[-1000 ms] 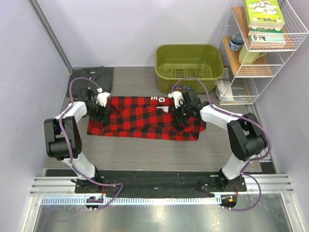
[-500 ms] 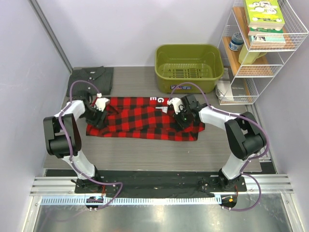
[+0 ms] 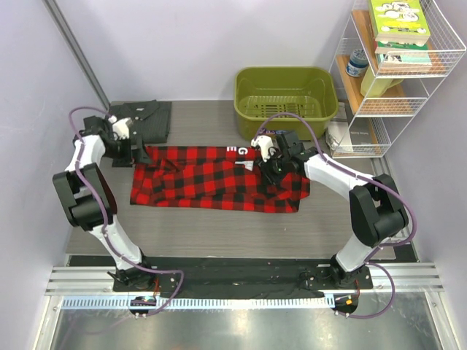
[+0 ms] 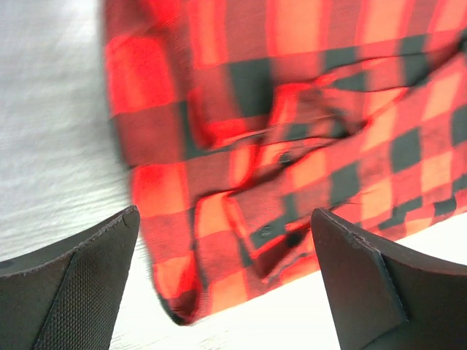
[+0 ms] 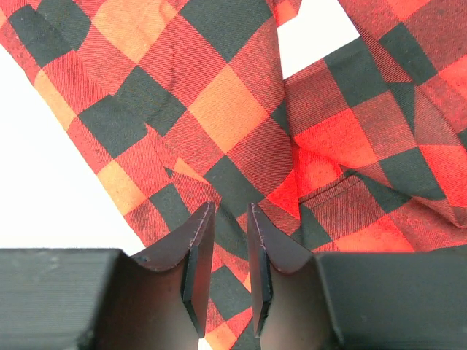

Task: Fold and stack the long sleeve shirts
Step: Fold the shirt

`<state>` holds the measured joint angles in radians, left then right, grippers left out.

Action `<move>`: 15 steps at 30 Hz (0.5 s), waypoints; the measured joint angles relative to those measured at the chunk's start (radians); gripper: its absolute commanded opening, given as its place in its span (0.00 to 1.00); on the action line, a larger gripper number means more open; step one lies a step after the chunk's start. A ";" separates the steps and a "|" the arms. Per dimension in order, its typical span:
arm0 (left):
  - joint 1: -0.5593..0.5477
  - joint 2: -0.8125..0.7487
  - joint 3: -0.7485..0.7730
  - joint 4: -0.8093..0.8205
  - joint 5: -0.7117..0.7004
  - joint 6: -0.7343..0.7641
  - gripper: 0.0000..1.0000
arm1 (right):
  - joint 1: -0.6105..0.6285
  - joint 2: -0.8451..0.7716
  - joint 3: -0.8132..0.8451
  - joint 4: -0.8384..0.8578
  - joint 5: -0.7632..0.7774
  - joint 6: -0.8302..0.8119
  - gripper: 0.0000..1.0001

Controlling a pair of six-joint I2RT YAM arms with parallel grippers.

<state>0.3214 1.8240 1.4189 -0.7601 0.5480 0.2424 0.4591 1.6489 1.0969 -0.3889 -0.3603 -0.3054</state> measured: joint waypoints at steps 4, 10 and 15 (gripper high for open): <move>0.085 0.112 0.011 -0.037 0.024 -0.016 1.00 | 0.000 0.000 0.000 0.000 -0.006 0.005 0.31; 0.112 0.170 0.008 -0.076 0.039 0.002 0.95 | 0.002 0.000 0.000 0.000 -0.008 0.012 0.31; 0.109 0.178 0.003 -0.076 0.069 0.005 0.89 | 0.004 0.000 0.000 0.000 -0.008 0.013 0.31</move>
<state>0.4301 2.0022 1.4216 -0.8360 0.6167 0.2470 0.4629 1.6489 1.0969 -0.3893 -0.3679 -0.2924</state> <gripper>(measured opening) 0.918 0.312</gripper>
